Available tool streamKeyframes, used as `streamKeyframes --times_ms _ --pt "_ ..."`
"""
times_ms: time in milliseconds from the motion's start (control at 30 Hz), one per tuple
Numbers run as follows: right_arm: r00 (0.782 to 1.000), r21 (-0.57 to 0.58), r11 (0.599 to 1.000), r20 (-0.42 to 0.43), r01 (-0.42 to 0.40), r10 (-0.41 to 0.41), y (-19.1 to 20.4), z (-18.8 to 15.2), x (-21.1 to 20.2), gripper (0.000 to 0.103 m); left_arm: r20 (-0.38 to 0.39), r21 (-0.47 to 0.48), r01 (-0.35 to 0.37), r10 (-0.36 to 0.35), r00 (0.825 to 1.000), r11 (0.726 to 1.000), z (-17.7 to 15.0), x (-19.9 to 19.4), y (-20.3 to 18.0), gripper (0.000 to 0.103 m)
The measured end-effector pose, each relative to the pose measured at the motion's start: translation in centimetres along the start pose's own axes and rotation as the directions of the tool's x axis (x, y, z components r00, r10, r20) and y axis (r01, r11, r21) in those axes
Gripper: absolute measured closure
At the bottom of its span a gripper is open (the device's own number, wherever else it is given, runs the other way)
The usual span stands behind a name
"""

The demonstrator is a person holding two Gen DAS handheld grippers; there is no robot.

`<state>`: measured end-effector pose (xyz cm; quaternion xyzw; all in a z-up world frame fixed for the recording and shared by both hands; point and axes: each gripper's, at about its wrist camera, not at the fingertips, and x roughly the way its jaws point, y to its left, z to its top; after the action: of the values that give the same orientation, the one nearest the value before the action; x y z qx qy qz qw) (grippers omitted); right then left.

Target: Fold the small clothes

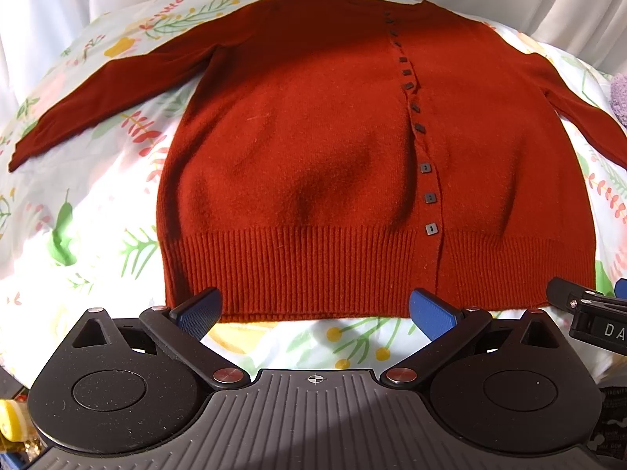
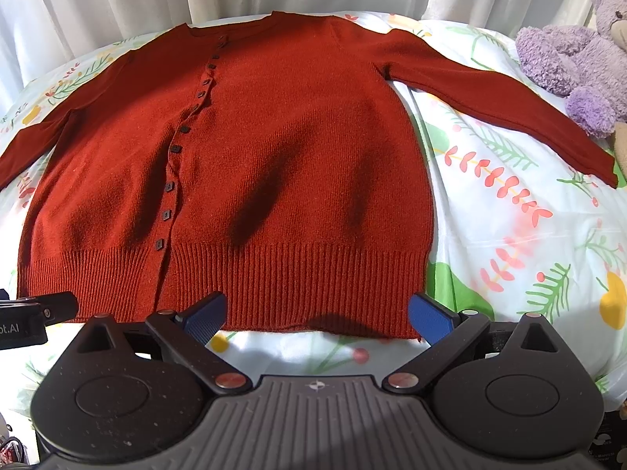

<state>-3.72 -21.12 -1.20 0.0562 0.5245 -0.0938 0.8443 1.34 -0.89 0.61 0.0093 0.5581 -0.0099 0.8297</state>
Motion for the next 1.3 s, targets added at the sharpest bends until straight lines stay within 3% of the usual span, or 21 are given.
streamKeyframes --times_ms 733,900,967,1033,1100,1133,1233,1300 --pt "0.999 0.015 1.000 -0.023 -0.022 0.022 -0.2 0.1 0.2 0.004 -0.021 0.002 0.014 -0.014 1.000 1.000 0.2 0.6 0.3 0.000" --pt "0.995 0.055 0.994 -0.004 -0.097 0.097 -0.9 0.4 0.3 0.004 -0.034 -0.009 0.039 -0.040 0.999 0.999 0.8 1.3 0.5 0.000" --pt "0.970 0.098 0.967 0.080 -0.236 0.229 -2.4 0.6 -0.1 0.004 -0.033 -0.026 0.057 -0.057 0.998 0.998 1.4 1.6 0.7 0.000" --pt "0.918 0.165 0.917 0.234 -0.363 0.321 -5.1 0.8 -0.6 0.004 -0.025 -0.050 0.060 -0.061 0.998 0.997 2.1 2.0 1.0 0.000" --pt "0.849 0.244 0.862 0.420 -0.445 0.320 -8.7 1.1 -1.0 0.004 -0.012 -0.072 0.062 -0.063 0.998 0.996 3.0 2.3 1.3 0.000" --pt "0.828 0.293 0.836 0.480 -0.463 0.290 -10.9 1.6 -0.9 0.004 -0.005 -0.080 0.060 -0.060 0.998 0.995 3.4 2.5 1.4 0.000" --pt "0.837 0.495 0.751 0.530 -0.437 0.138 -18.1 3.3 0.5 0.004 0.019 -0.095 0.043 -0.041 0.999 0.995 4.8 3.0 1.2 0.000" --pt "0.839 0.636 0.645 0.545 -0.423 0.012 -23.5 3.6 2.0 0.004 0.027 -0.102 0.029 -0.026 0.999 0.994 5.6 3.4 1.0 0.000"
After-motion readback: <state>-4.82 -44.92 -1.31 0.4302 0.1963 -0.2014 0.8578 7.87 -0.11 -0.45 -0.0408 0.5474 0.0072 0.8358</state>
